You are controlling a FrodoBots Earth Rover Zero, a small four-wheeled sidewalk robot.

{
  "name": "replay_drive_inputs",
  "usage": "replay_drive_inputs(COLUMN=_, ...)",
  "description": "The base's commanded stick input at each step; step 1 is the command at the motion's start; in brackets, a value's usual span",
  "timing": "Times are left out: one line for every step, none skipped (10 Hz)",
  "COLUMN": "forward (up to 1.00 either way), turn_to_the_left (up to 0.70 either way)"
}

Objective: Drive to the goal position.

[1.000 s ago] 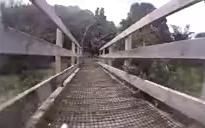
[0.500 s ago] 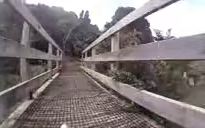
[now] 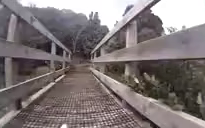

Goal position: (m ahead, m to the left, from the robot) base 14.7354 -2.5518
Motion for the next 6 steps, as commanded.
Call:
replay_drive_inputs(forward=1.00, turn_to_the_left=0.00)
replay_drive_inputs(forward=1.00, turn_to_the_left=0.00)
replay_drive_inputs(forward=1.00, turn_to_the_left=0.00)
replay_drive_inputs(forward=1.00, turn_to_the_left=0.00)
replay_drive_inputs(forward=1.00, turn_to_the_left=0.00)
replay_drive_inputs(forward=1.00, turn_to_the_left=0.00)
